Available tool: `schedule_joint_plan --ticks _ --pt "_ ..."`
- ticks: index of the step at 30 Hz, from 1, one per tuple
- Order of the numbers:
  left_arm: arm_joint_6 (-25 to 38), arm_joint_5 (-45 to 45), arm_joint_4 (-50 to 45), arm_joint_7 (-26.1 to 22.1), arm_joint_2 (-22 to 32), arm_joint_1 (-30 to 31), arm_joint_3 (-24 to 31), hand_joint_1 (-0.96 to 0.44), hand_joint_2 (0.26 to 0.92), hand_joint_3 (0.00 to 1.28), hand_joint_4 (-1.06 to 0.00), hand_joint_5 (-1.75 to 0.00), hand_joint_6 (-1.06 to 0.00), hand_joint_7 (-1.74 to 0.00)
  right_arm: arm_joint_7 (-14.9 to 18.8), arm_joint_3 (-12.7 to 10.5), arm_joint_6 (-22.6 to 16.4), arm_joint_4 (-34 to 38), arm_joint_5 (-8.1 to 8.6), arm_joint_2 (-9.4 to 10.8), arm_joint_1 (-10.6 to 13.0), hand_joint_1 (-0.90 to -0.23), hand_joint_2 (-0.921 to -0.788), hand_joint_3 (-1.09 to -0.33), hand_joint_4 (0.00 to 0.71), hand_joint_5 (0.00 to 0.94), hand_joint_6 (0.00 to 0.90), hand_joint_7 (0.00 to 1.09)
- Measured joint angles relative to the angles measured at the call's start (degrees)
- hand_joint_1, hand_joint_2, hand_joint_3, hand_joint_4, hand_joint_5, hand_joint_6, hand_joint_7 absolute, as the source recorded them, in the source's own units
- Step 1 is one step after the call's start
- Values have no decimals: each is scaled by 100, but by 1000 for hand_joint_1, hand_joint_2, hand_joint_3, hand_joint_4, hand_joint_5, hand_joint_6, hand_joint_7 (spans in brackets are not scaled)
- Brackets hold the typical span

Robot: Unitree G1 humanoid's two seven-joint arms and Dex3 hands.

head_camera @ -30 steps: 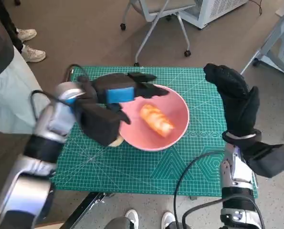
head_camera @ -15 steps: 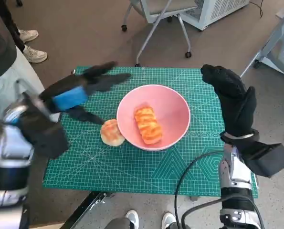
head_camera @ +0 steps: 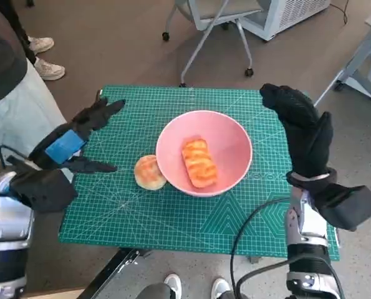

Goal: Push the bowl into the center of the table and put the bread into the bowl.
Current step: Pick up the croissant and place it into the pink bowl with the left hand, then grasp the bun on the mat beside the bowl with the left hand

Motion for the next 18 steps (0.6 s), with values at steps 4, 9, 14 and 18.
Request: schedule_joint_plan --ticks 4,9,14,18 --pt "116 -12 -5 6 -57 109 -1 -280 751 14 1 1 -83 0 43 -1 2 29 9 -12 -14 -697 -921 -851 175 0 48 542" --pt "191 -15 2 61 -198 196 -17 -268 756 15 1 1 -82 -1 68 -3 5 39 12 -25 -25 -696 -921 -852 175 0 46 544" --pt "201 1 60 129 -313 213 -104 -271 761 14 -14 -6 -87 -3 101 -1 9 46 12 -25 -38 -696 -921 -853 174 0 45 547" --pt "202 8 241 182 -414 193 -192 -275 765 13 -25 -8 -92 -5 124 -2 11 59 15 -26 -48 -696 -921 -854 173 0 43 550"
